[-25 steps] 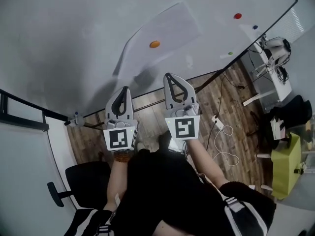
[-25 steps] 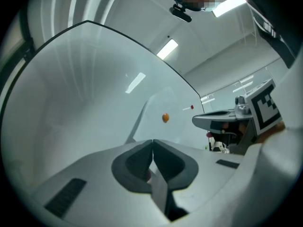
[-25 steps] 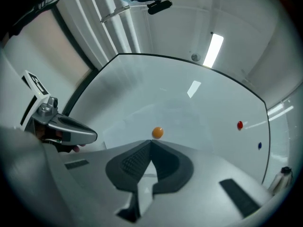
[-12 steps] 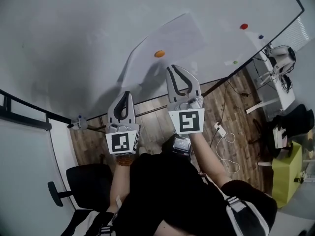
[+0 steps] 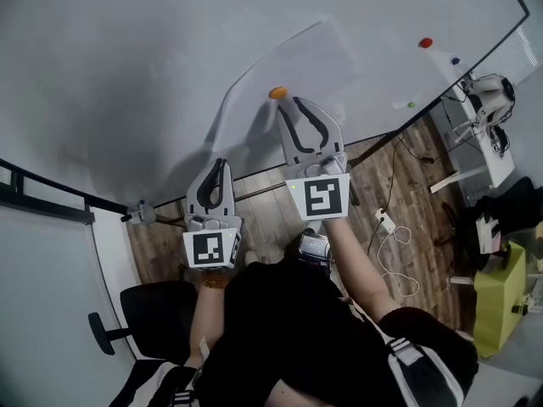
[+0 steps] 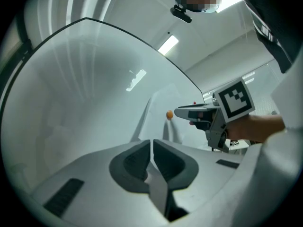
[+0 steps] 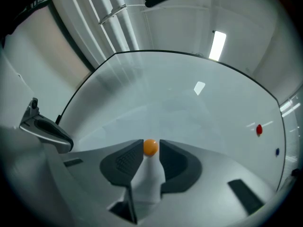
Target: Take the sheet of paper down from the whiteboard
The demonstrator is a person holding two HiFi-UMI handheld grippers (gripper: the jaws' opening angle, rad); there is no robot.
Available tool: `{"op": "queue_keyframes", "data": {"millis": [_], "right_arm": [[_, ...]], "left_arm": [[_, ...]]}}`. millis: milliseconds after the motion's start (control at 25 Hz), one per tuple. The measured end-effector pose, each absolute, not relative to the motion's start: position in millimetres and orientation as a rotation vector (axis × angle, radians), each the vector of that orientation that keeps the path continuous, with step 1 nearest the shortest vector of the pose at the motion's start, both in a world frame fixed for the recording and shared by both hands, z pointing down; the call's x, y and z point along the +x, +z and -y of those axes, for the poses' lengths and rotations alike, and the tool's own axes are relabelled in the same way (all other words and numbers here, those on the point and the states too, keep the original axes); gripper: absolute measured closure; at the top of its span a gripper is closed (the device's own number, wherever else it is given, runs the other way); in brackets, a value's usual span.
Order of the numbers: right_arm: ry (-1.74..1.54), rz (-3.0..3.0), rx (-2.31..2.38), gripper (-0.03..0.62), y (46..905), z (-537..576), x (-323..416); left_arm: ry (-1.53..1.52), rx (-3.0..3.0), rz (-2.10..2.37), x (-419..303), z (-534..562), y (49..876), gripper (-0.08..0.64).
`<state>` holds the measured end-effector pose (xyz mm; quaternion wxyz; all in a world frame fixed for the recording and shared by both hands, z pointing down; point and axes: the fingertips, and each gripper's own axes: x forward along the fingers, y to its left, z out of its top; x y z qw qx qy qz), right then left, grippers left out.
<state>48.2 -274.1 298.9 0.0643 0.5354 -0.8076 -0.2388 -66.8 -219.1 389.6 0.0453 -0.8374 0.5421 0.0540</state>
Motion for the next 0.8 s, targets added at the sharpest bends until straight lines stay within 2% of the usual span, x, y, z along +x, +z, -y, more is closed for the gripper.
{"op": "queue_keyframes", "data": {"millis": [280, 800], "right_arm": [[-0.726, 2.406, 1.606, 0.451, 300, 285, 45], [-0.676, 2.392, 1.629, 0.439, 309, 299, 39]], "left_arm": [[0.156, -2.556, -1.666, -75, 220, 394, 0.548], [0.163, -2.556, -1.66, -78, 225, 394, 0.546]]}}
